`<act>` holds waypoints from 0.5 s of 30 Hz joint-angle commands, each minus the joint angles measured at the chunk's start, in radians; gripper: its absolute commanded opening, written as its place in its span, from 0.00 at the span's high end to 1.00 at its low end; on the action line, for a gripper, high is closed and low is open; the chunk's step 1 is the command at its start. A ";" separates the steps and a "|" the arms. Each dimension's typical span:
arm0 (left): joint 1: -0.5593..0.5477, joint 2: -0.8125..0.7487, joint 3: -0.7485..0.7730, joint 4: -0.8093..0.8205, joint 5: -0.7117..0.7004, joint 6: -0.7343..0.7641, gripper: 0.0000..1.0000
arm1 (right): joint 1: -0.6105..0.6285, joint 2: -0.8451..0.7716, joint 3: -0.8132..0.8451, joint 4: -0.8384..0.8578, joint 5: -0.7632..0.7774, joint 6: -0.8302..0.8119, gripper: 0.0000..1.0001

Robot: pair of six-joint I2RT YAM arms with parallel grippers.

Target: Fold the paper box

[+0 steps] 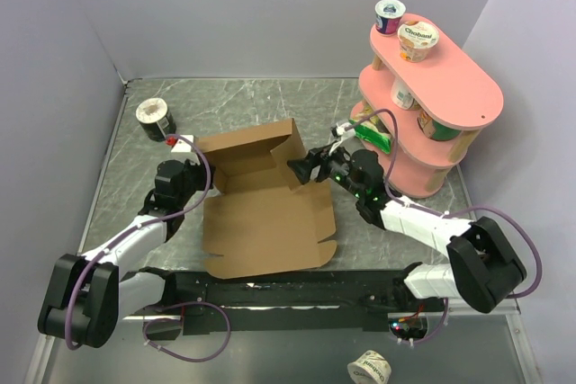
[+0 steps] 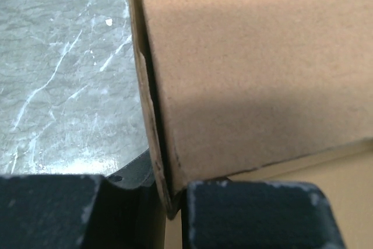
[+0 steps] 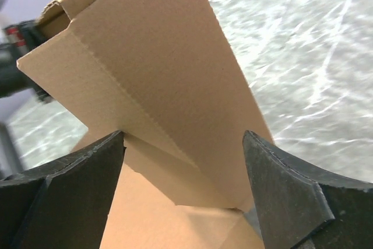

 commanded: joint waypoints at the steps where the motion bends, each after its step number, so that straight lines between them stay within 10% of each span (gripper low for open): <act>1: -0.010 -0.014 0.022 0.077 0.117 0.023 0.86 | -0.001 0.037 0.074 -0.045 0.122 -0.118 0.08; 15: -0.015 -0.010 0.021 0.089 0.191 0.056 0.86 | -0.006 0.123 0.158 -0.025 0.116 -0.350 0.01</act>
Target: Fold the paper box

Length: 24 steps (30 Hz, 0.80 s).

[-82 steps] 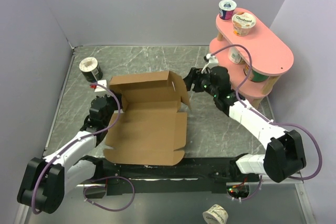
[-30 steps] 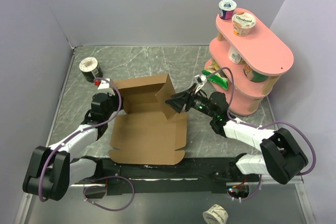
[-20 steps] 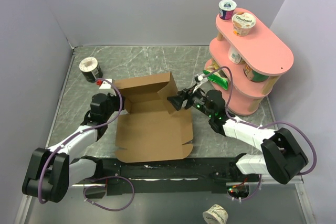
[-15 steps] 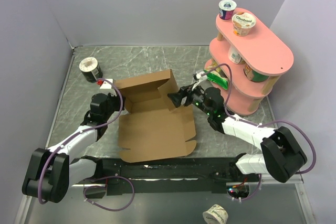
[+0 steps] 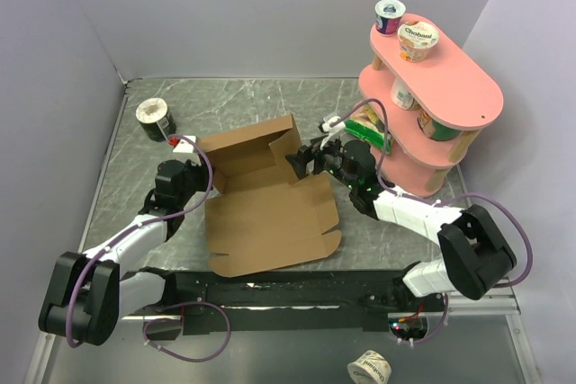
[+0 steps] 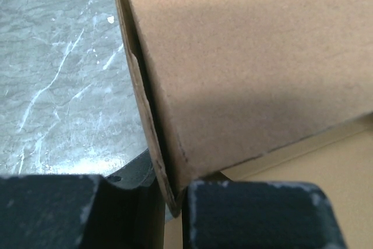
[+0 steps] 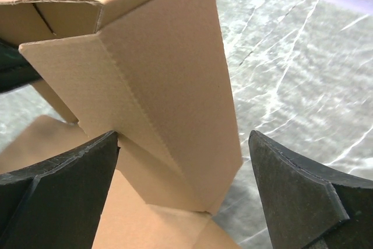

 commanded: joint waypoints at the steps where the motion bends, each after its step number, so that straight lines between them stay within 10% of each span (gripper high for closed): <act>1: -0.017 -0.023 0.019 0.095 0.182 0.014 0.86 | -0.011 0.043 0.063 0.022 0.057 -0.135 0.01; 24: -0.023 -0.014 0.035 0.063 0.149 0.015 0.86 | -0.066 0.066 0.135 -0.051 -0.170 -0.156 0.00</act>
